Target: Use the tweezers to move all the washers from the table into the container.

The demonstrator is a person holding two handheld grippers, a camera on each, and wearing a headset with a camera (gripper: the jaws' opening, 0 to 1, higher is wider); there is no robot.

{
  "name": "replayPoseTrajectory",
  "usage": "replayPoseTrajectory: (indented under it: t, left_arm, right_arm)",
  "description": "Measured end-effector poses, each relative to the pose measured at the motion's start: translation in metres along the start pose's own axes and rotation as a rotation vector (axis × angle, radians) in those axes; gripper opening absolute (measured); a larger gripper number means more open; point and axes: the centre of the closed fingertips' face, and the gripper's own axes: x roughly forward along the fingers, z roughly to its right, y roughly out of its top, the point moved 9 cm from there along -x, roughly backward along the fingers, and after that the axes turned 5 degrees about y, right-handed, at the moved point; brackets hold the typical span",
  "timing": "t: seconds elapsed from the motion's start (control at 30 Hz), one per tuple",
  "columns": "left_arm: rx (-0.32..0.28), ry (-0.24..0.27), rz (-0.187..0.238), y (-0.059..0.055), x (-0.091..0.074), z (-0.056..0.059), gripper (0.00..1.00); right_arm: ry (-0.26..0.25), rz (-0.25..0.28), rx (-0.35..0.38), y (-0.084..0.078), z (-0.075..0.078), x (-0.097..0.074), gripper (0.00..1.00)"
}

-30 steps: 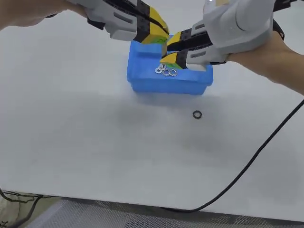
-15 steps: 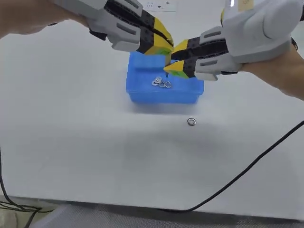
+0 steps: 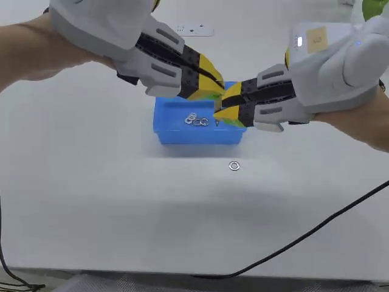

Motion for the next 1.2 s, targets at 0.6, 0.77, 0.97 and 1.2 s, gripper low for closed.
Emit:
replayPoseTrajectory:
  t: [0.6,0.77,0.97,1.2]
  left_arm:
    - [-0.054,-0.054,0.027,-0.015,0.037,0.026,0.05]
    - [-0.07,-0.061,0.017,-0.026,0.044,0.03,0.05]
    - [-0.095,-0.065,0.009,-0.034,0.049,0.033,0.05]
    - [-0.113,-0.067,0.003,-0.041,0.056,0.035,0.05]
  right_arm:
    - [0.038,-0.062,0.049,-0.034,-0.027,-0.003,0.1]
    - [0.059,-0.075,0.05,-0.043,-0.033,0.003,0.1]
    - [0.083,-0.073,0.065,-0.052,-0.037,0.008,0.09]
    - [0.104,-0.076,0.074,-0.062,-0.038,0.011,0.09]
